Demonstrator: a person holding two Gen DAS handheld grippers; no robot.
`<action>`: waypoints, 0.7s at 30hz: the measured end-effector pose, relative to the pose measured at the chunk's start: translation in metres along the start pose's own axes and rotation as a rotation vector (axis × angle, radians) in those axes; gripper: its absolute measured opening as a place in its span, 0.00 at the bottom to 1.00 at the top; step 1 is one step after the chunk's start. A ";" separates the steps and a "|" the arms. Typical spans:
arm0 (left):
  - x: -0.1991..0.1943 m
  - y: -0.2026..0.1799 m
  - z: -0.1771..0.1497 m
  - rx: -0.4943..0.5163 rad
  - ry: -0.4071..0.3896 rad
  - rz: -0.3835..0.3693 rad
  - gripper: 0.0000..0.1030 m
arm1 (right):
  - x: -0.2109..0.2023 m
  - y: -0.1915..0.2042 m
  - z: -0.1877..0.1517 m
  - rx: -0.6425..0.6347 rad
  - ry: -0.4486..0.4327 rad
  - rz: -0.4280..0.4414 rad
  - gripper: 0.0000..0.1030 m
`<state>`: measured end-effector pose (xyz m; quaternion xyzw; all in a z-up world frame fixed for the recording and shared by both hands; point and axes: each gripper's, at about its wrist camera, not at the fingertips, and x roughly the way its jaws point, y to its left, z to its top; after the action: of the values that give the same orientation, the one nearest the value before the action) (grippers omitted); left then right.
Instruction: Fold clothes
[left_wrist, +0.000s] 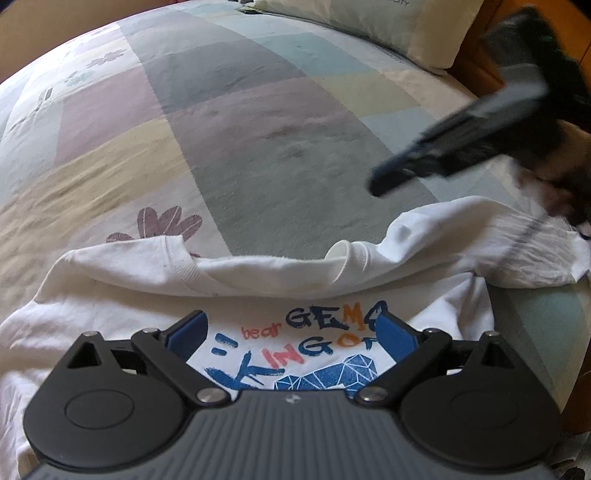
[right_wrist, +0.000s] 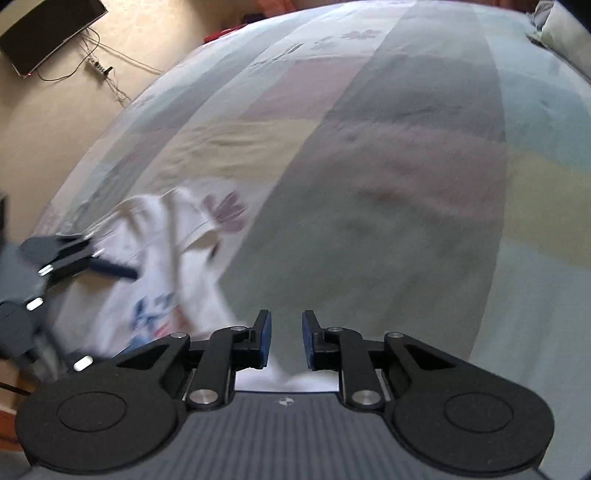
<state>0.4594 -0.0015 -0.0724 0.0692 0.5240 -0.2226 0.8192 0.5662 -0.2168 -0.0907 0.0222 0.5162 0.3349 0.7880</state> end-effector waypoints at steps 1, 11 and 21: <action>0.000 0.001 -0.001 -0.003 0.002 0.000 0.94 | 0.010 -0.001 0.001 -0.008 0.015 0.006 0.22; -0.005 0.020 -0.016 -0.057 0.007 -0.006 0.94 | 0.032 0.037 -0.035 -0.183 0.146 0.055 0.32; -0.004 0.024 -0.017 -0.066 0.009 -0.022 0.94 | 0.039 0.082 -0.056 -0.466 0.200 -0.042 0.39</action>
<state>0.4544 0.0265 -0.0796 0.0373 0.5353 -0.2141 0.8163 0.4878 -0.1493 -0.1173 -0.2040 0.5006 0.4290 0.7237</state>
